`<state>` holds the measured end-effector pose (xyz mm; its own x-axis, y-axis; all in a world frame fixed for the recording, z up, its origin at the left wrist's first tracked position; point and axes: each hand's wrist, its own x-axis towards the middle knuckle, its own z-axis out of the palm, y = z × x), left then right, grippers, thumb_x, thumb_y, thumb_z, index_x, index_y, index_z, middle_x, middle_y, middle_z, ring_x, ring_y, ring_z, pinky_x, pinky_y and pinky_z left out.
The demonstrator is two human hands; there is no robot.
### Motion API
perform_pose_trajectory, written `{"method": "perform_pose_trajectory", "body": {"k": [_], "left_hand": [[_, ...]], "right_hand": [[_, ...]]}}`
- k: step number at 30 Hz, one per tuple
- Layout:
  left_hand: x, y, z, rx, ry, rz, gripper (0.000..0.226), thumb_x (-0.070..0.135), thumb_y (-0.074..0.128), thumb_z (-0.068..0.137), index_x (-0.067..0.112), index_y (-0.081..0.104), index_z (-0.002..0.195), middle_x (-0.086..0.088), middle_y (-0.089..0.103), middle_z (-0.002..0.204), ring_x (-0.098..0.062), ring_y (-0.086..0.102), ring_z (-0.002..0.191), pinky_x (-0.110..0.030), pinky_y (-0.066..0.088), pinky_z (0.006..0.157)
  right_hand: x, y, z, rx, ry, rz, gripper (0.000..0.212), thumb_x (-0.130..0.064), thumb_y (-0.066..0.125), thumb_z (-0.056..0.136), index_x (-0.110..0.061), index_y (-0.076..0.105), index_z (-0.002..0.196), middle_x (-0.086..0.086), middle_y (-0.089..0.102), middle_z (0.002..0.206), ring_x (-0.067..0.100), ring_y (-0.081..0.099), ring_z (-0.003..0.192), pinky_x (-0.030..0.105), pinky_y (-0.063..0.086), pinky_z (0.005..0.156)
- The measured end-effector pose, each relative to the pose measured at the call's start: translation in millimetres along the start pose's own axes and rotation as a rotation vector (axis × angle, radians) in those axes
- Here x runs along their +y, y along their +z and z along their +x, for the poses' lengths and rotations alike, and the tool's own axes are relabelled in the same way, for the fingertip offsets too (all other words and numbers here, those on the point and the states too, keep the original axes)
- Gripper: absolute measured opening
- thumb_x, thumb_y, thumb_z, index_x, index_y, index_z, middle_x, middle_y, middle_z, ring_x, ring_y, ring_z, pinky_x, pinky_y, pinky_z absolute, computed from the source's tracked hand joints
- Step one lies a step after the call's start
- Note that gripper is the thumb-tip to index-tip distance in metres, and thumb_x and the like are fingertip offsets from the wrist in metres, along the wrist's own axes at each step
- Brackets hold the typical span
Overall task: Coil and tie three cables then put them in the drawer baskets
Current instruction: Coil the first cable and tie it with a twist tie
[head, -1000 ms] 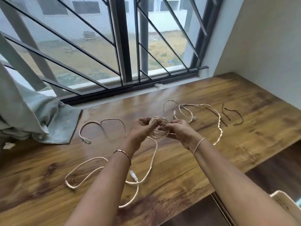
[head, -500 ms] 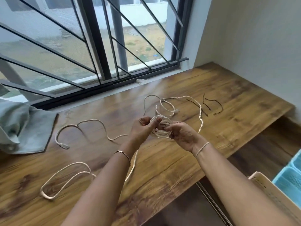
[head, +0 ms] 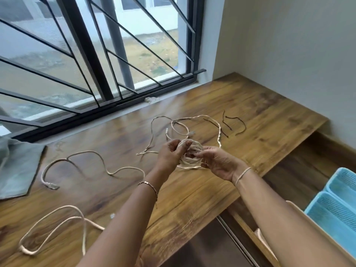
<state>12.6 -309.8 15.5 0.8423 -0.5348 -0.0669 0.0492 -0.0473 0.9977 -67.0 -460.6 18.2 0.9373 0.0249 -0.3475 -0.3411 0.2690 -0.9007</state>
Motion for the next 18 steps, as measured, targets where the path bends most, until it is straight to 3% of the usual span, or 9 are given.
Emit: {"method": "perform_pose_trajectory", "body": {"k": [5, 7, 11, 16, 18], "left_hand": [[7, 23, 15, 0.003, 0.018, 0.095, 0.014, 0.025, 0.061, 0.091, 0.014, 0.065, 0.083, 0.005, 0.061, 0.065, 0.003, 0.054, 0.049, -0.015, 0.042, 0.044], [7, 33, 22, -0.038, 0.013, 0.113, 0.010, 0.022, 0.062, 0.091, 0.013, 0.064, 0.090, 0.004, 0.063, 0.067, 0.000, 0.054, 0.048, -0.016, 0.041, 0.042], [3, 55, 37, -0.145, 0.004, 0.131, 0.017, 0.019, 0.063, 0.090, 0.013, 0.062, 0.105, 0.001, 0.065, 0.074, -0.006, 0.052, 0.046, -0.018, 0.041, 0.037], [-5, 79, 55, -0.199, -0.079, 0.104, 0.020, 0.017, 0.061, 0.092, 0.009, 0.064, 0.111, -0.005, 0.066, 0.079, -0.019, 0.052, 0.060, -0.023, 0.046, 0.048], [-9, 88, 61, -0.179, -0.084, 0.131, 0.025, 0.019, 0.062, 0.091, 0.008, 0.064, 0.114, -0.006, 0.069, 0.083, -0.017, 0.056, 0.064, -0.025, 0.047, 0.050]], "right_hand": [[-4, -23, -6, 0.036, -0.074, 0.038, 0.033, -0.036, 0.070, 0.074, -0.015, 0.071, 0.100, -0.001, 0.068, 0.095, 0.005, 0.056, 0.082, 0.021, 0.038, 0.071], [-3, -35, -7, 0.082, -0.092, 0.047, 0.038, -0.045, 0.070, 0.068, -0.018, 0.073, 0.095, -0.003, 0.069, 0.093, 0.005, 0.057, 0.082, 0.022, 0.039, 0.073], [-5, -55, -8, 0.217, -0.109, 0.059, 0.047, -0.046, 0.058, 0.076, -0.009, 0.069, 0.103, 0.006, 0.069, 0.097, 0.012, 0.062, 0.086, 0.025, 0.044, 0.080], [-5, -83, -8, 0.341, -0.067, 0.016, 0.047, -0.054, 0.054, 0.078, -0.016, 0.068, 0.101, -0.001, 0.068, 0.090, 0.008, 0.057, 0.080, 0.025, 0.038, 0.073], [-3, -94, -7, 0.358, -0.056, -0.011, 0.042, -0.050, 0.051, 0.087, -0.015, 0.067, 0.103, -0.002, 0.066, 0.087, 0.007, 0.055, 0.078, 0.025, 0.036, 0.072]]}}
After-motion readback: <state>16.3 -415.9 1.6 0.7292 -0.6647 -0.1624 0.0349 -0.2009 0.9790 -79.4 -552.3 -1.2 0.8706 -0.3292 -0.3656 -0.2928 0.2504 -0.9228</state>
